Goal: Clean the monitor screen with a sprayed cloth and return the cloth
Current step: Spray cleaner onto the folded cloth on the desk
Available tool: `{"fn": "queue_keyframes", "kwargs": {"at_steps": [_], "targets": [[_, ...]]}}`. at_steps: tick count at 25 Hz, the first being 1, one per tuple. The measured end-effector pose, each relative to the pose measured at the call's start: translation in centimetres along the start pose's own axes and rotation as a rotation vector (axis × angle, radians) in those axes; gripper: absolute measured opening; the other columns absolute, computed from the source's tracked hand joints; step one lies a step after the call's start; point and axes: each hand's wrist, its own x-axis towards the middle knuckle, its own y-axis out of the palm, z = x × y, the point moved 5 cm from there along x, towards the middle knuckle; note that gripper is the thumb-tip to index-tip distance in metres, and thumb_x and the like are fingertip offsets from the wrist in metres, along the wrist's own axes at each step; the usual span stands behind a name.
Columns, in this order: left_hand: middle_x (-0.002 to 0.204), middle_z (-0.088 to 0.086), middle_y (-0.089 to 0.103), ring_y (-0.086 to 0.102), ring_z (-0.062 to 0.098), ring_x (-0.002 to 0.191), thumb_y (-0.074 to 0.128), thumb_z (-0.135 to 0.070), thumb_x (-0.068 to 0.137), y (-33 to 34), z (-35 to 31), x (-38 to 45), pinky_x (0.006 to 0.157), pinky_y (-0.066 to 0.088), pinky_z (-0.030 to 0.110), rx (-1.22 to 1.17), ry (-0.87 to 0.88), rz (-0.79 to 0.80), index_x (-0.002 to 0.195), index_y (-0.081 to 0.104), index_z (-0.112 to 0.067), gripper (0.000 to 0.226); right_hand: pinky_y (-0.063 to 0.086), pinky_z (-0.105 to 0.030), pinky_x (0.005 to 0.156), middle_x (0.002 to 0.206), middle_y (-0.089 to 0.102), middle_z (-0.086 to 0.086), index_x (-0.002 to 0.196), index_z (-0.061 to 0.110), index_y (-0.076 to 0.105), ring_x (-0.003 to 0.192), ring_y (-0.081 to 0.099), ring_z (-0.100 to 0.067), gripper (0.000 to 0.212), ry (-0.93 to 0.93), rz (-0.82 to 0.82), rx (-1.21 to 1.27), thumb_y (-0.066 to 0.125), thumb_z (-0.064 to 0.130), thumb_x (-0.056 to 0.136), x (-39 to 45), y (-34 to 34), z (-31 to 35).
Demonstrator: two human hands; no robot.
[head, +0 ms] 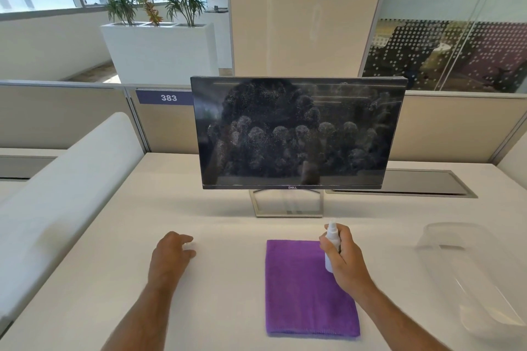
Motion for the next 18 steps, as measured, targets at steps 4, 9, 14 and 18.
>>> {"fn": "queue_keyframes", "kwargs": {"at_steps": [4,9,14,18], "targets": [[0.113,0.002,0.068,0.065,0.023,0.101,0.078,-0.008,0.080,0.2,0.1,-0.3,0.082,0.045,0.030,-0.031,0.010,-0.009,0.107,0.074,-0.019,0.029,0.056,-0.019,0.062,0.095,0.063,0.007,0.113,0.033,0.049,0.082,0.065,-0.018,0.030,-0.019,-0.010,-0.010,0.047,0.051,0.090,-0.1,-0.3,0.2],[0.119,0.001,0.064,0.062,0.024,0.106,0.083,-0.016,0.078,0.2,-0.2,-0.4,0.088,0.048,0.032,0.023,0.051,0.004,0.118,0.072,-0.019,0.043,0.059,-0.022,0.073,0.101,0.065,0.010,0.115,0.035,0.053,0.088,0.066,-0.018,0.026,-0.043,-0.009,-0.010,0.048,0.048,0.093,-0.5,-0.4,0.4],[0.115,0.004,0.069,0.058,0.034,0.111,0.090,-0.031,0.071,-0.3,-3.5,-1.6,0.087,0.051,0.046,0.228,0.273,-0.194,0.112,0.076,-0.016,0.046,0.055,-0.019,0.058,0.099,0.065,0.006,0.141,0.030,0.042,0.075,0.066,-0.017,0.037,0.027,0.013,0.004,0.046,0.026,0.104,-0.7,-0.8,0.3],[0.107,0.008,0.072,0.064,0.038,0.103,0.090,-0.015,0.069,1.5,-6.8,-3.1,0.081,0.053,0.049,0.204,0.482,-0.244,0.105,0.077,-0.010,0.038,0.049,-0.018,0.047,0.079,0.066,0.006,0.146,0.033,0.041,0.057,0.061,-0.011,0.045,0.004,0.010,0.006,0.042,0.036,0.101,-1.4,-1.4,0.9]]}}
